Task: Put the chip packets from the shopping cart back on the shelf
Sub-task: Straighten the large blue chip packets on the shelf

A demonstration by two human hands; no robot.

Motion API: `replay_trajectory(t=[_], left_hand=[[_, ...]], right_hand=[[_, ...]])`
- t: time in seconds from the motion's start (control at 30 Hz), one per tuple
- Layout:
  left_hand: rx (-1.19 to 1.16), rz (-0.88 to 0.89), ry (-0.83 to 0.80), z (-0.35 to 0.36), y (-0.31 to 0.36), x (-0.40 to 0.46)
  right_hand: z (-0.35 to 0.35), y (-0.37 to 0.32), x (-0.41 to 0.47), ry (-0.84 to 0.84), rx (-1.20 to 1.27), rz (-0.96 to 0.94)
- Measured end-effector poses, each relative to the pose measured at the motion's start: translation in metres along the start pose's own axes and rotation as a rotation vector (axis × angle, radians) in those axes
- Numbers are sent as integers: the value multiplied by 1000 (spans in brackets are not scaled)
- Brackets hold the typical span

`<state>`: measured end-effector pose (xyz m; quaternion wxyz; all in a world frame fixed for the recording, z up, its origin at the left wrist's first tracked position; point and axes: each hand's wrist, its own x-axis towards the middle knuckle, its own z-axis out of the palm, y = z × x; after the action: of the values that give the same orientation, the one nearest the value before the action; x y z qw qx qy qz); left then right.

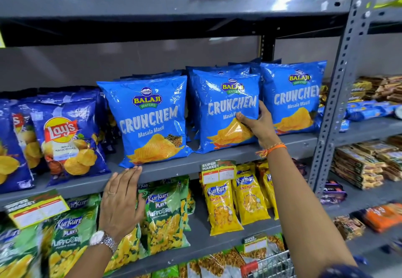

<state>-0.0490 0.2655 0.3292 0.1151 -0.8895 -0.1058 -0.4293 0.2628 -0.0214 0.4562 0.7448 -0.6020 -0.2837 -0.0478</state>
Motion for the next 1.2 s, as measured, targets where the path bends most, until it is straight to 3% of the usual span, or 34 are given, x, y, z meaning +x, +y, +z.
replay_trajectory(t=[0.33, 0.47, 0.6, 0.97, 1.1, 1.2], left_hand=[[0, -21, 3, 3, 3, -2], [9, -31, -3, 5, 4, -2], [6, -38, -8, 8, 3, -3], [1, -37, 3, 11, 1, -3], [7, -36, -12, 10, 0, -3], [-7, -19, -34, 7, -2, -4]], right_hand=[[-16, -13, 22, -115, 135, 118], [-11, -19, 39, -227, 79, 141], [-6, -22, 49, -234, 56, 118], [-5, -33, 47, -131, 22, 73], [-3, -41, 36, -8, -40, 54], [4, -48, 13, 169, -262, -1]])
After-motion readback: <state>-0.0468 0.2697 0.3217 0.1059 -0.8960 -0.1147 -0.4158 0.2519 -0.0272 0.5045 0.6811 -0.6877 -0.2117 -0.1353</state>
